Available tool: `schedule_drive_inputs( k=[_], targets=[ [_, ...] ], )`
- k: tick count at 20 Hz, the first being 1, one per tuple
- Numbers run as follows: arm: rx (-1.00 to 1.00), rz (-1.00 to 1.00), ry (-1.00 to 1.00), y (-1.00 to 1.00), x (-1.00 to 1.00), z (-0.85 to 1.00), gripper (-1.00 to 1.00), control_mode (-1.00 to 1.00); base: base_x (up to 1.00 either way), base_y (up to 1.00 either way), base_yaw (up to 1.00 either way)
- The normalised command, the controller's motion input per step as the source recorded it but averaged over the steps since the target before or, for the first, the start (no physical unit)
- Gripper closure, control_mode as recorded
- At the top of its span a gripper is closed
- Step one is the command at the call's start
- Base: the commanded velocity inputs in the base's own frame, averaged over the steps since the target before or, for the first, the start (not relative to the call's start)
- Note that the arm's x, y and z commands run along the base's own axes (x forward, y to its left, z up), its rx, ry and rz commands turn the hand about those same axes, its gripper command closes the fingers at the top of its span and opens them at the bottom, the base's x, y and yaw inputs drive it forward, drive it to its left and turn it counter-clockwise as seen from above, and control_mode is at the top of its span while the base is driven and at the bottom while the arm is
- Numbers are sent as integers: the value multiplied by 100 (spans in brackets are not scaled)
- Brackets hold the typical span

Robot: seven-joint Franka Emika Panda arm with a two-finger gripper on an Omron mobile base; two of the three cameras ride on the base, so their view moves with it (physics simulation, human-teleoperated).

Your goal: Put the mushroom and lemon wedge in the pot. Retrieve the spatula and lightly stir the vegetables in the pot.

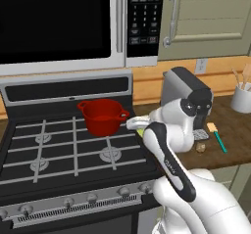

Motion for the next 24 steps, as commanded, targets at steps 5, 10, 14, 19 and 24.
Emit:
schedule_drive_inputs(
  k=[5,10,14,19,24],
  targets=[
    [16,0,-2,23,44,62,100,-100,0,0,0],
    [12,0,0,23,72,13,100,-100,0,0,0],
    [6,0,0,35,79,0,100,-100,0,0,0],
    [0,0,0,48,72,-3,100,-100,0,0,0],
    [0,0,0,41,74,-24,100,-100,0,0,0]
  ],
)
